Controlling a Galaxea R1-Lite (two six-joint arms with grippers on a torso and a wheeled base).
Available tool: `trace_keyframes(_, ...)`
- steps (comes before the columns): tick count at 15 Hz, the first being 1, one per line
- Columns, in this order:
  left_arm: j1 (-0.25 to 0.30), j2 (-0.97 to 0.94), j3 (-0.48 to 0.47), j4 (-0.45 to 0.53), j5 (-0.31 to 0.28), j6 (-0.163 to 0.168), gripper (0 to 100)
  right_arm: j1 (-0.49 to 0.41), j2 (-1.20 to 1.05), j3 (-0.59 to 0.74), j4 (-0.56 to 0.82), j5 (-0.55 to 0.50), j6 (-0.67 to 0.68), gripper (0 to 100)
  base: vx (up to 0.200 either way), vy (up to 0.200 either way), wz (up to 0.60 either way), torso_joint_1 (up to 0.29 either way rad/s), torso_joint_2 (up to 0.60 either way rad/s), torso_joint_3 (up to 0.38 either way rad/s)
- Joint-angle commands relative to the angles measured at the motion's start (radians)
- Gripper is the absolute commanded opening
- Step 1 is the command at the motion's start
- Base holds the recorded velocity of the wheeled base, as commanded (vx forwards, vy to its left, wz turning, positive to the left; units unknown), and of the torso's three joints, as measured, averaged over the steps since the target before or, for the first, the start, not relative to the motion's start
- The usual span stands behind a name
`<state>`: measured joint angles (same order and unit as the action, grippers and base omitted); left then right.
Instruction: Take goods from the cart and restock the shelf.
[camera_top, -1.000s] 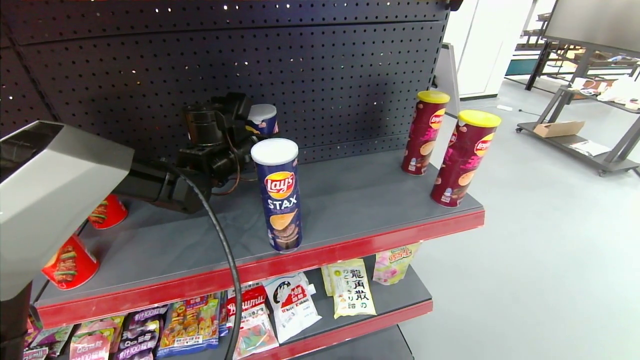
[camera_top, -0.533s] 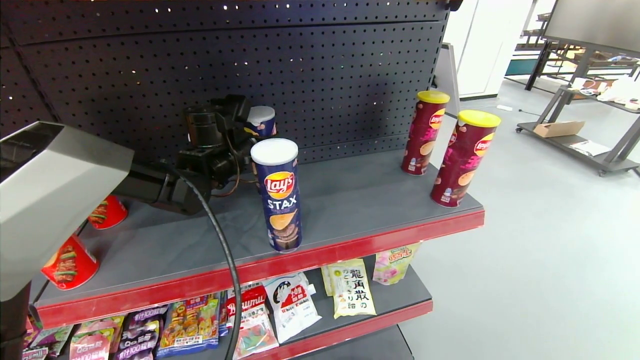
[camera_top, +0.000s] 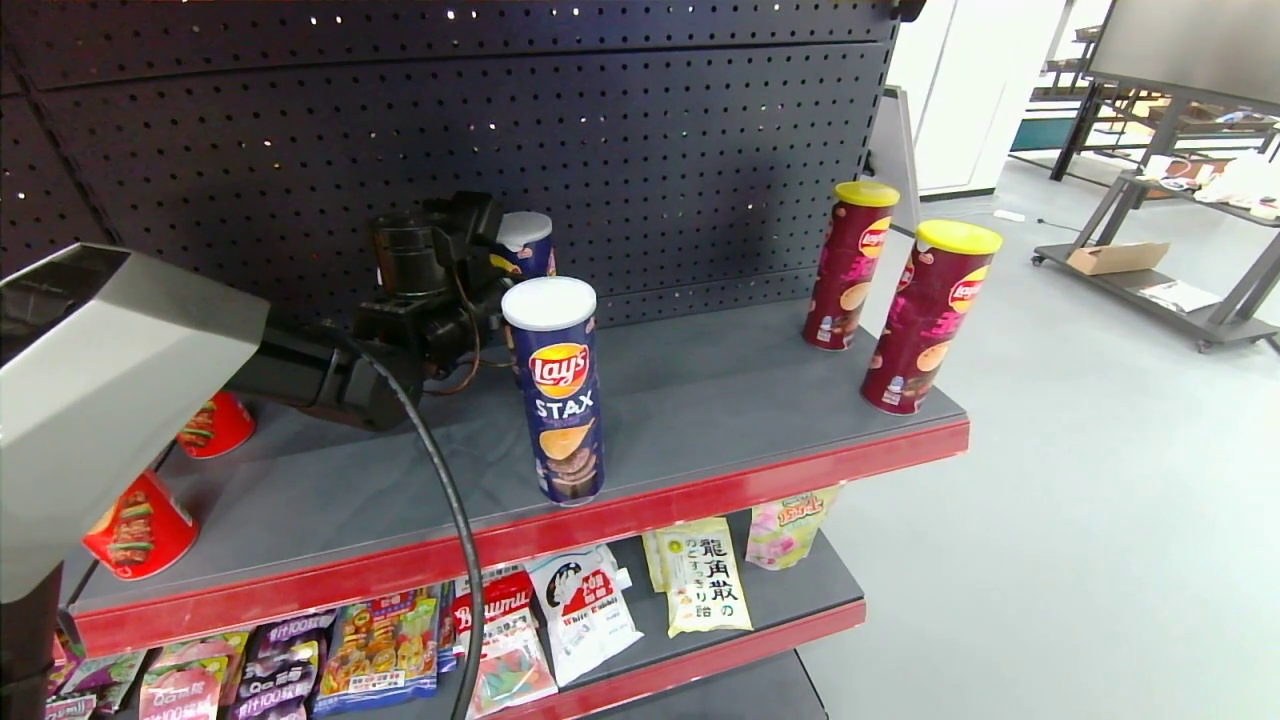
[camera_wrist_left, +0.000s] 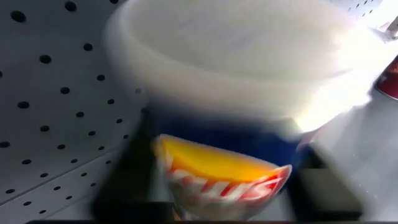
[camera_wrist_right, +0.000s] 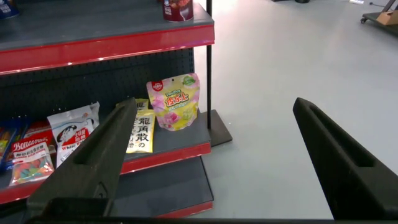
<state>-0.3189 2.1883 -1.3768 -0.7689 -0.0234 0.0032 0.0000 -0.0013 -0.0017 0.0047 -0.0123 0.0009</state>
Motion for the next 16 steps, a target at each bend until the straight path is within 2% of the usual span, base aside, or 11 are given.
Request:
trace_keyframes(1, 0.000, -0.010, -0.001, -0.001, 0.000, 0.000, 100, 0.000, 0.001, 0.000, 0.000, 0.000, 0.001, 100, 0.000, 0.000, 0.00, 0.000, 0.00, 0.000)
trace_keyframes(4, 0.000, -0.042, 0.035, 0.000, -0.001, 0.000, 100, 0.000, 0.001, 0.000, 0.000, 0.000, 0.001, 100, 0.000, 0.000, 0.00, 0.000, 0.00, 0.000)
trace_keyframes(8, 0.020, -0.148, 0.199, 0.000, 0.007, 0.001, 100, 0.000, 0.001, 0.000, 0.000, 0.000, 0.001, 100, 0.000, 0.000, 0.00, 0.000, 0.00, 0.000)
trace_keyframes(11, 0.043, -0.197, 0.263, -0.006, 0.007, 0.001, 100, 0.000, 0.001, 0.000, 0.000, 0.000, -0.001, 100, 0.000, 0.000, 0.00, 0.000, 0.00, 0.000)
trace_keyframes(13, 0.058, -0.254, 0.348, -0.016, 0.023, 0.003, 100, 0.000, 0.001, 0.000, 0.000, 0.000, -0.001, 100, 0.000, 0.000, 0.00, 0.000, 0.00, 0.000)
trace_keyframes(16, 0.081, -0.366, 0.556, -0.020, 0.039, 0.008, 100, 0.000, 0.001, 0.000, 0.000, 0.000, 0.001, 100, 0.000, 0.000, 0.00, 0.000, 0.00, 0.000)
